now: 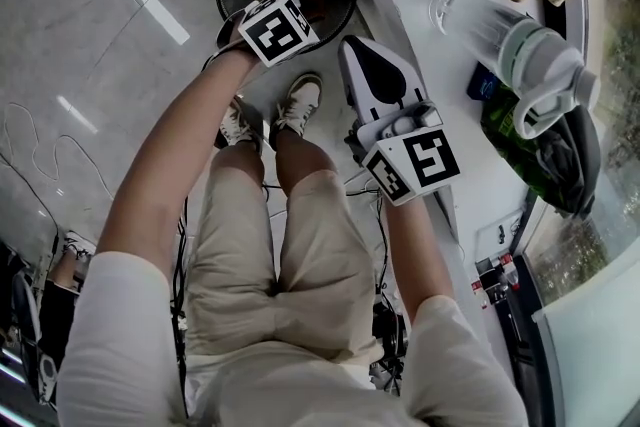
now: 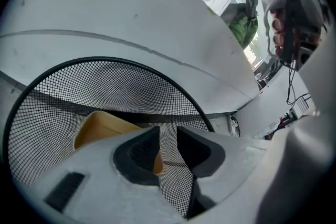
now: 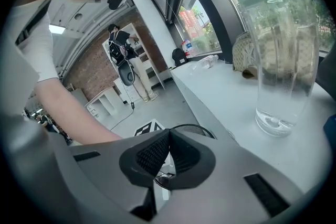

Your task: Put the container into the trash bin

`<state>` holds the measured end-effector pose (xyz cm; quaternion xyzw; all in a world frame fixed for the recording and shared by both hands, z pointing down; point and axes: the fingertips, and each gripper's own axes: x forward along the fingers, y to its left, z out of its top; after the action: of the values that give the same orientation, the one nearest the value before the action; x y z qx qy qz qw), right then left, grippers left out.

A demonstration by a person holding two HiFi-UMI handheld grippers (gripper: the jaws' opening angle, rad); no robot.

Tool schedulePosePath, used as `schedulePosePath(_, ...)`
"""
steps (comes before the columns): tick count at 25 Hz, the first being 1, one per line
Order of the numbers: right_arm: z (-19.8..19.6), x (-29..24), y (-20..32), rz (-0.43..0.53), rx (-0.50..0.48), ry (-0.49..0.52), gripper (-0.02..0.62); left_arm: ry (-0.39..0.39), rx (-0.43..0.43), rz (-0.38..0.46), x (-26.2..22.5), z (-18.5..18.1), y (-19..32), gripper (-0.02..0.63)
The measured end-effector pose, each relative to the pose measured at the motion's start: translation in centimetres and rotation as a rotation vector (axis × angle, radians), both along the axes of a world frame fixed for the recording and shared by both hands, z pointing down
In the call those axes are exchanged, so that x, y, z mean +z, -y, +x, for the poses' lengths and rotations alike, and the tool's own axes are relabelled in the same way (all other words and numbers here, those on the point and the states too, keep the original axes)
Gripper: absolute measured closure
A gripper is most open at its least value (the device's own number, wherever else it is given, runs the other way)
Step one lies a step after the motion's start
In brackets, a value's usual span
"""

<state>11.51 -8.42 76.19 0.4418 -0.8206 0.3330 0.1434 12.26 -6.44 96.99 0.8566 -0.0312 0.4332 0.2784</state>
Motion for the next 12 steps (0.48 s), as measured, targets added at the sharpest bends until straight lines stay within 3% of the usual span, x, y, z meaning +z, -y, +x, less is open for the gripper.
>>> schedulePosePath(8,-0.5,-1.0,0.4,0.003,-0.011,-0.007,0.595,-0.059,-0.06,0.059,-2.5,0.5,1.1,0.494)
schedulePosePath(12,-0.7,-2.5,0.7,0.011,-0.018,-0.017,0.595,-0.062,-0.105,0.111,-4.6,-0.2,2.1,0.534)
